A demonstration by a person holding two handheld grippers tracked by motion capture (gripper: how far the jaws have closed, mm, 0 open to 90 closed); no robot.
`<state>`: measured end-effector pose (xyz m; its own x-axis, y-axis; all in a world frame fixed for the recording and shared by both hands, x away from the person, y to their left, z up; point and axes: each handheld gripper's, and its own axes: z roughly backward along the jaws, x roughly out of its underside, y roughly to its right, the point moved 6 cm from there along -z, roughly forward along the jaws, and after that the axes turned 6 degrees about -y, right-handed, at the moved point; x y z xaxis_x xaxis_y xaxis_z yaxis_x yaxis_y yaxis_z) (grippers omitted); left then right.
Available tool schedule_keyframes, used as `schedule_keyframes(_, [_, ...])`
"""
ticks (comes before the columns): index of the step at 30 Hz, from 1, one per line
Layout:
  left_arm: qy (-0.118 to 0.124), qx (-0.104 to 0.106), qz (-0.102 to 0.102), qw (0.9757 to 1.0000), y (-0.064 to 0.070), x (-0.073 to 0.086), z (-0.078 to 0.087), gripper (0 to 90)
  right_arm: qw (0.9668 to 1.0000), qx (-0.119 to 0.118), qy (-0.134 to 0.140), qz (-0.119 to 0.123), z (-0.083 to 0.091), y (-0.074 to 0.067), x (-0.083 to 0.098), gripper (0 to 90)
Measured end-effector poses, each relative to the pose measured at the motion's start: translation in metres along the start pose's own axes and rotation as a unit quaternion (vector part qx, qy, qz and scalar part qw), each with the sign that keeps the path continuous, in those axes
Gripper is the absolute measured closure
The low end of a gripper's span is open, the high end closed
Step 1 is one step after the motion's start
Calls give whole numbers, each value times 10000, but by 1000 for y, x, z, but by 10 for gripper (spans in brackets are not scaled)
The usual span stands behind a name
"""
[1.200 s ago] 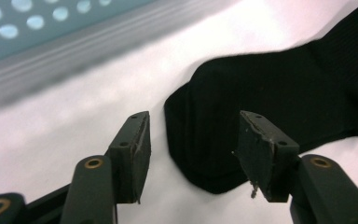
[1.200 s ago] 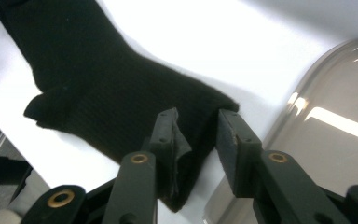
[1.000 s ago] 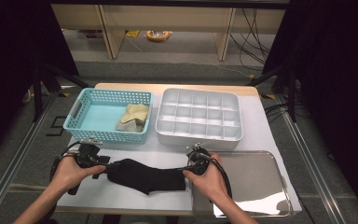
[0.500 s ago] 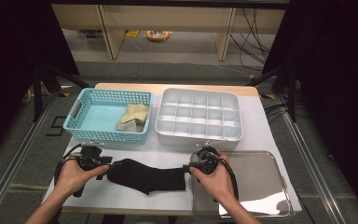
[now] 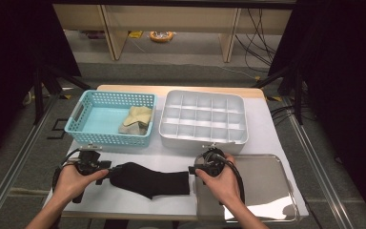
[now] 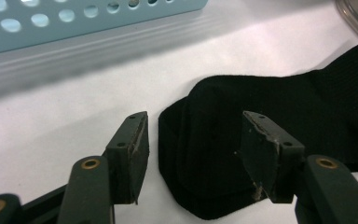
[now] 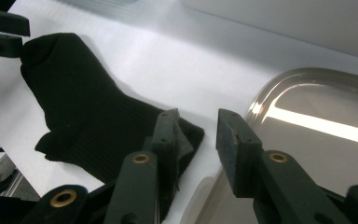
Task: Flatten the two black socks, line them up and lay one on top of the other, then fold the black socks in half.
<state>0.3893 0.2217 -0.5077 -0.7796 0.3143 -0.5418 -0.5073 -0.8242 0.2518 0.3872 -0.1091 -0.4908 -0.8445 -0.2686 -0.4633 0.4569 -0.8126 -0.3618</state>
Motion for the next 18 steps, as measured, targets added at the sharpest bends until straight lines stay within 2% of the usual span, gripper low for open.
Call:
schedule_keyframes(1, [-13,12,1,10000,1,1,0,424,10000,-22,-41,-76,1,-1,0,694])
schedule_keyframes(2, [-23,69,12,10000,1,1,-1,424,10000,1,-5,-35,1,1,-1,694])
schedule_keyframes(3, [-36,65,0,10000,1,2,0,424,9999,64,-136,-24,3,2,0,694])
schedule_keyframes(4, [-48,16,-1,10000,1,2,0,424,9999,32,-117,45,3,2,-1,694])
schedule_keyframes(5, [-62,6,8,10000,1,3,0,424,9999,63,-113,-41,3,1,-1,694])
schedule_keyframes(6, [-76,8,40,10000,1,4,0,425,10000,10,28,-44,2,-1,-3,694])
schedule_keyframes(7, [-95,75,56,9999,0,6,0,426,10000,20,29,-37,2,-1,-3,695])
schedule_keyframes(9, [-148,34,108,9998,-2,8,-1,427,10000,-19,-81,41,3,-1,-3,695])
schedule_keyframes(10, [-216,61,137,9997,-2,10,-1,431,10000,-17,-75,-39,3,-3,-4,694])
schedule_keyframes(11, [-257,79,189,9995,-2,12,-2,435,9999,-81,67,75,2,-3,-6,694])
schedule_keyframes(12, [-282,57,231,9993,-3,13,-3,437,9999,-57,54,89,2,-2,-6,694])
schedule_keyframes(13, [-376,98,185,9991,-3,15,-3,441,9999,-47,-89,10,3,-2,-6,694])
schedule_keyframes(14, [-392,109,219,9989,-2,16,-4,445,9999,-77,-100,-9,3,-2,-6,693])
schedule_keyframes(15, [-398,104,201,9989,-1,16,-5,446,9999,-102,-7,-15,3,-3,-7,692])
schedule_keyframes(17, [-413,132,182,9989,1,15,-6,447,9999,-52,-92,-35,3,-2,-6,691])
schedule_keyframes(18, [-385,121,194,9990,2,14,-7,447,10000,-53,31,16,3,-1,-7,690])
